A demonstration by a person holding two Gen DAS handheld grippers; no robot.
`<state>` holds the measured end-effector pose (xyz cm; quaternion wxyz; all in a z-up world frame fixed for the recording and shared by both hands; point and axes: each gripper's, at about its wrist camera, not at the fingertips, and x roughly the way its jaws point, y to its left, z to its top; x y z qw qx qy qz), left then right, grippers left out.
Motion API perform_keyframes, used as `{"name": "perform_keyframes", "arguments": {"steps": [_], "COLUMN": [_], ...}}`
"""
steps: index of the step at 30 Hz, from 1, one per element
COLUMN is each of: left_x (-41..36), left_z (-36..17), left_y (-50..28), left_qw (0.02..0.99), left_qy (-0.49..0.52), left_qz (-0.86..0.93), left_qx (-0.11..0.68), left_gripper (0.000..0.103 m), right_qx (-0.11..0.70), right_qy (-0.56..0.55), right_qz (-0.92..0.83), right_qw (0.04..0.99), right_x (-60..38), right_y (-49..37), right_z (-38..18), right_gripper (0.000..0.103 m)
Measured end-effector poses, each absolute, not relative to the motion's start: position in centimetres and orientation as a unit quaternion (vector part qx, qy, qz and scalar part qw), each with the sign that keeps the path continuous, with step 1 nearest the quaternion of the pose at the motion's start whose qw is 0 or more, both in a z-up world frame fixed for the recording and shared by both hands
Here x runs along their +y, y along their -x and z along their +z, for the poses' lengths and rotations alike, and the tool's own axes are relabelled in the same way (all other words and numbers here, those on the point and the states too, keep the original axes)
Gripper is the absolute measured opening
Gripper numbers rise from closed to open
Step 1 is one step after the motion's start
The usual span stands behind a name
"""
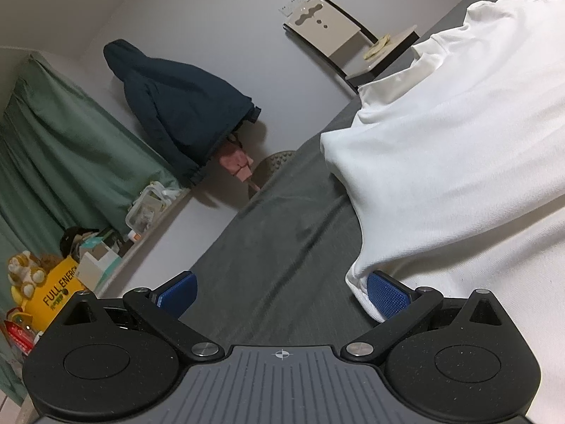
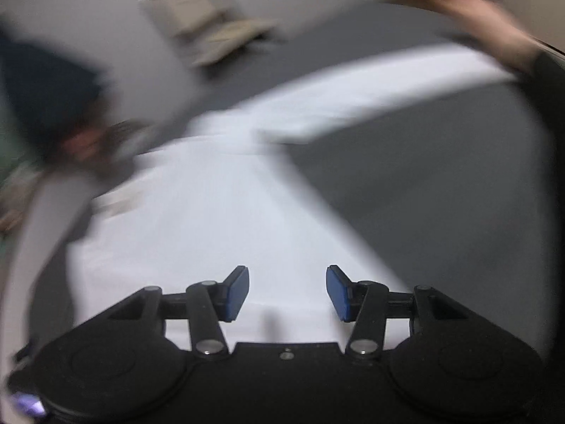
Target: Fold clothes
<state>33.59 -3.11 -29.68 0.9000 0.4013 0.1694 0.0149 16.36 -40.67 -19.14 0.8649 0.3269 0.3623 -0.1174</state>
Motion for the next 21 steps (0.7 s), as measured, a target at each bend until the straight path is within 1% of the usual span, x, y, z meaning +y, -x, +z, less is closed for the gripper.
{"name": "perform_keyframes", "arguments": {"steps": [1,3,7,10,12,14,15,17,18,19,21], "left_x": [-3.0,-2.7,-2.2,-2.0,-1.8,-1.6,-1.5,-1.4,-1.4,-1.4,-1.3], "left_z": [-29.7,-29.6,-29.7,-29.8,-29.9,-29.9,-29.9,-30.0,-30.0,-30.0,-29.9], "left_y": [-33.6,-33.7,-33.8,-33.7,-33.8,-33.8,-33.8,-33.8,-33.7,-33.7,-33.6], "left_qw": [0.901,0.904,0.909,0.910,0.911,0.913,0.914,0.915,0.915,0.915,0.916], "left_qy": [-0.398,-0.389,-0.373,-0.370,-0.368,-0.361,-0.360,-0.357,-0.357,-0.356,-0.354], "left_qz": [0.014,0.013,0.011,0.009,0.006,0.004,0.003,0.002,0.002,0.002,0.003], "left_qx": [0.172,0.178,0.186,0.186,0.186,0.188,0.188,0.188,0.187,0.188,0.190], "left_gripper": [0.103,0.103,0.103,0.103,0.103,0.103,0.103,0.103,0.103,0.103,0.103], "right_qx": [0.365,0.368,0.376,0.398,0.423,0.450,0.461,0.494,0.506,0.515,0.507], "right_qy": [-0.321,-0.306,-0.232,-0.202,-0.188,-0.175,-0.163,-0.127,-0.111,-0.097,-0.089], "right_qz": [-0.067,0.036,0.127,0.142,0.136,0.119,0.112,0.102,0.099,0.096,0.085], "right_qw": [0.871,0.877,0.888,0.884,0.876,0.868,0.865,0.854,0.849,0.846,0.853], "right_x": [-38.8,-35.1,-27.5,-24.1,-22.4,-21.1,-20.5,-19.1,-18.6,-18.2,-18.2], "right_y": [-19.2,-24.8,-36.3,-44.1,-48.0,-50.9,-52.1,-53.7,-54.3,-54.7,-55.1], "right_z": [-18.7,-17.9,-18.8,-19.9,-20.5,-21.2,-21.5,-22.3,-22.7,-23.1,-23.6], "right_gripper": [0.057,0.060,0.059,0.053,0.052,0.047,0.039,0.023,0.003,0.004,0.003]}}
